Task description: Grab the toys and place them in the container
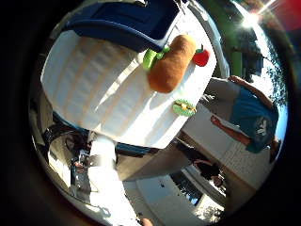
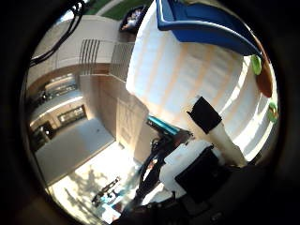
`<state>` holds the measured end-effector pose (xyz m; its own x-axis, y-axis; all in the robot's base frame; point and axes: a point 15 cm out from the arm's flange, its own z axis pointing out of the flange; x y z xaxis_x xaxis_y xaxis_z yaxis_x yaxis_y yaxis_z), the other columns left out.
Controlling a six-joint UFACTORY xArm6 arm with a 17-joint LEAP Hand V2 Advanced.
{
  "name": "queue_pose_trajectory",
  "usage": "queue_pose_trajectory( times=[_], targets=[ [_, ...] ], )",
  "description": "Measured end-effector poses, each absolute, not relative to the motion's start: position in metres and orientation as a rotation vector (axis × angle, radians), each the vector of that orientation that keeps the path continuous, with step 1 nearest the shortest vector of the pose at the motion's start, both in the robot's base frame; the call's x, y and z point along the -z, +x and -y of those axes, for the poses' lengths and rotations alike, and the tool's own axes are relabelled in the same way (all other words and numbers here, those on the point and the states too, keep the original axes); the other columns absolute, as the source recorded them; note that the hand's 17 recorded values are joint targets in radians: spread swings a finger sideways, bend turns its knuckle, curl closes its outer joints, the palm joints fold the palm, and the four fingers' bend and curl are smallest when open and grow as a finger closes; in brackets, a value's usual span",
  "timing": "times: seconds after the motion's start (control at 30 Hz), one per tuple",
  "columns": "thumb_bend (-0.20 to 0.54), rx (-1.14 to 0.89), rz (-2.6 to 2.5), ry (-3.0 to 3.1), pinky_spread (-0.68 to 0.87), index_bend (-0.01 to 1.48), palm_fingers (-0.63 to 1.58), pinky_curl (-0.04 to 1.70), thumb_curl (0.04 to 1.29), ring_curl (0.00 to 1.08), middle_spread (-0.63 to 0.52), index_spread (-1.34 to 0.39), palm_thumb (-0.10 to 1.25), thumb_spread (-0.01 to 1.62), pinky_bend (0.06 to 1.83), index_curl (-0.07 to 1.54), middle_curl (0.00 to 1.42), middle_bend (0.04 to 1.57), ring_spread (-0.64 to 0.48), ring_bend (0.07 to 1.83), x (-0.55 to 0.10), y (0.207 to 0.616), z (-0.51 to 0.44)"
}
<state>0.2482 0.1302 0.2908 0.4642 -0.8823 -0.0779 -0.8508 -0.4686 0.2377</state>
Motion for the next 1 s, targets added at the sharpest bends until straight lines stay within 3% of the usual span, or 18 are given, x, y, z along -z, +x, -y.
queue_pose_trajectory(
  times=[0.27,0.4,0.63,0.73,0.77,1.0],
  targets=[
    [-0.02,0.175,1.774,2.489,0.44,0.17,0.18,0.28,0.33,0.34,0.07,-0.16,0.71,1.25,0.35,0.34,0.27,0.16,0.28,0.25,-0.332,0.307,-0.075],
    [-0.02,0.027,1.929,2.315,0.43,0.17,0.2,0.29,0.33,0.34,0.05,-0.16,0.71,1.25,0.38,0.33,0.28,0.17,0.28,0.28,-0.35,0.333,0.037],
    [-0.025,0.044,2.039,2.125,0.44,0.14,0.17,0.3,0.34,0.35,0.04,-0.16,0.7,1.23,0.42,0.31,0.29,0.16,0.27,0.31,-0.329,0.331,0.15],
    [-0.027,-0.046,2.06,2.048,0.43,0.18,0.11,0.3,0.34,0.35,0.04,-0.16,0.69,1.22,0.44,0.31,0.29,0.14,0.27,0.28,-0.317,0.332,0.2],
    [-0.031,-0.006,2.056,2.006,0.44,0.18,0.1,0.31,0.34,0.35,0.05,-0.16,0.69,1.22,0.44,0.31,0.29,0.14,0.27,0.28,-0.287,0.32,0.223],
    [-0.027,0.117,2.019,2.012,0.43,0.16,0.07,0.3,0.34,0.34,0.04,-0.17,0.67,1.19,0.46,0.29,0.29,0.16,0.26,0.29,-0.236,0.3,0.231]
  ],
)
